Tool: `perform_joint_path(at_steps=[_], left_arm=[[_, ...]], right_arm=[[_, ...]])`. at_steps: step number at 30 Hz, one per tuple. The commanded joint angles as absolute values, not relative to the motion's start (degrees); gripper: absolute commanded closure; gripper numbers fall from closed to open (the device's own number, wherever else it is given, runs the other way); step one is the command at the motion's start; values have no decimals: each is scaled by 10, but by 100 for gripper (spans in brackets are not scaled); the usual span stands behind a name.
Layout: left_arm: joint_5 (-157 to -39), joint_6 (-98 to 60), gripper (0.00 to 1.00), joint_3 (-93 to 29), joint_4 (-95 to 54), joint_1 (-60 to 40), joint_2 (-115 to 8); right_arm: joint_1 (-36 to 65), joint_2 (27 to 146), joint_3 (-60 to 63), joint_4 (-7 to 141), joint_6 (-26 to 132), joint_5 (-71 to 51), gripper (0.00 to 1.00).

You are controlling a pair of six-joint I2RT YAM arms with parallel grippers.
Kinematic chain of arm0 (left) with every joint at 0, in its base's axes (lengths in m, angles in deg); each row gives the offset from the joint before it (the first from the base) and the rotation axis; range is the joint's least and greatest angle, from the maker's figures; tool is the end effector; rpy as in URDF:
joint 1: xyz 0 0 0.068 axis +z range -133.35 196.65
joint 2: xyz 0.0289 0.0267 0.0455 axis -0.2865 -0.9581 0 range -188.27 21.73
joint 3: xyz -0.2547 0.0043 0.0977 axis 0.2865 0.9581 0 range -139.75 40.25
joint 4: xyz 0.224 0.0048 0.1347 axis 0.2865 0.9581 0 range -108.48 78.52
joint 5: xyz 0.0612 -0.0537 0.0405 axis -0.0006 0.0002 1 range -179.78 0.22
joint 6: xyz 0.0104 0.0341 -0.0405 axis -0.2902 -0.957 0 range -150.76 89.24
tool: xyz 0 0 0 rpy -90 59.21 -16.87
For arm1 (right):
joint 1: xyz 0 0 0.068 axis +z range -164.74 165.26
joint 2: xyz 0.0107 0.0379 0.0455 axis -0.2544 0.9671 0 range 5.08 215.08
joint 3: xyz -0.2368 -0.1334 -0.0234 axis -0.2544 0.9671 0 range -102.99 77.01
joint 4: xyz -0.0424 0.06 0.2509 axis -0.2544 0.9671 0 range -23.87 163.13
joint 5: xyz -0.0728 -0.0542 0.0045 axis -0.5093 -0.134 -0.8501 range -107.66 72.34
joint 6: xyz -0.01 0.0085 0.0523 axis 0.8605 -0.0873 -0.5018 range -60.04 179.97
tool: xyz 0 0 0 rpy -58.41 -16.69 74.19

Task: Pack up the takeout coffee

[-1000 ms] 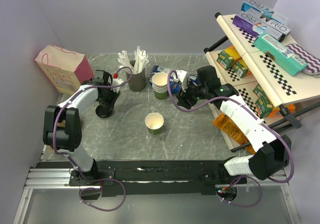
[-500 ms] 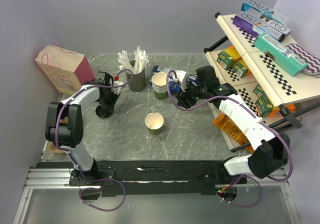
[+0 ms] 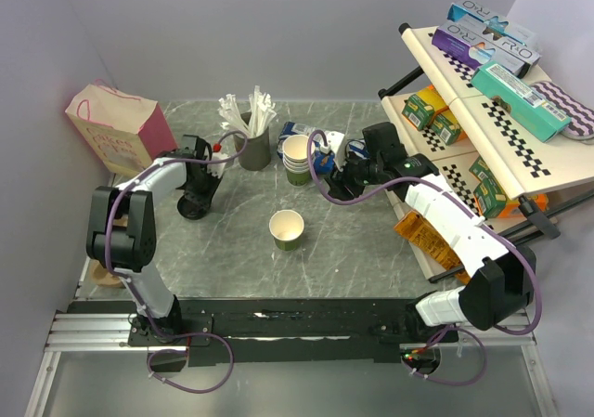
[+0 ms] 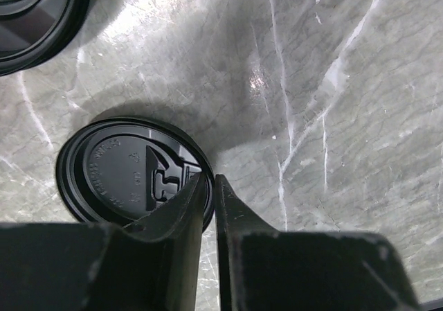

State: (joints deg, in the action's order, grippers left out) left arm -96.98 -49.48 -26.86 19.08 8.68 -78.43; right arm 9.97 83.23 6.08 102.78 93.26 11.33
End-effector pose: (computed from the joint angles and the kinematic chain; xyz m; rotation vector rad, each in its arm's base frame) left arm 0.3370 -0.0518 0.1868 0.6733 2.7081 -0.1301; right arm 0.2581 0.1378 0.3278 -1.3123 1.8545 0.5102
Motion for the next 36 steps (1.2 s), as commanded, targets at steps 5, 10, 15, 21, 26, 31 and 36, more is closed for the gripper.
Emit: perform_joint_path(at_steps=[5, 10, 15, 21, 26, 31, 36], left_arm=[[-968, -486, 85, -294, 210, 87, -784], [-976, -480, 87, -307, 223, 95, -783], [-1011, -462, 92, -320, 236, 121, -794], [-1057, -446, 99, -329, 243, 148, -793], [-1122, -435, 99, -348, 254, 164, -777], [-1002, -461, 99, -337, 202, 146, -719], [-970, -487, 99, -340, 204, 130, -684]], right_arm=[[97, 841, 39, 1016, 932, 124, 40], [96, 844, 38, 1016, 932, 126, 40], [97, 852, 29, 1016, 931, 129, 40], [98, 857, 26, 1016, 930, 130, 40], [98, 858, 23, 1015, 927, 132, 40], [98, 858, 21, 1014, 923, 139, 40], [100, 858, 21, 1011, 922, 139, 40]])
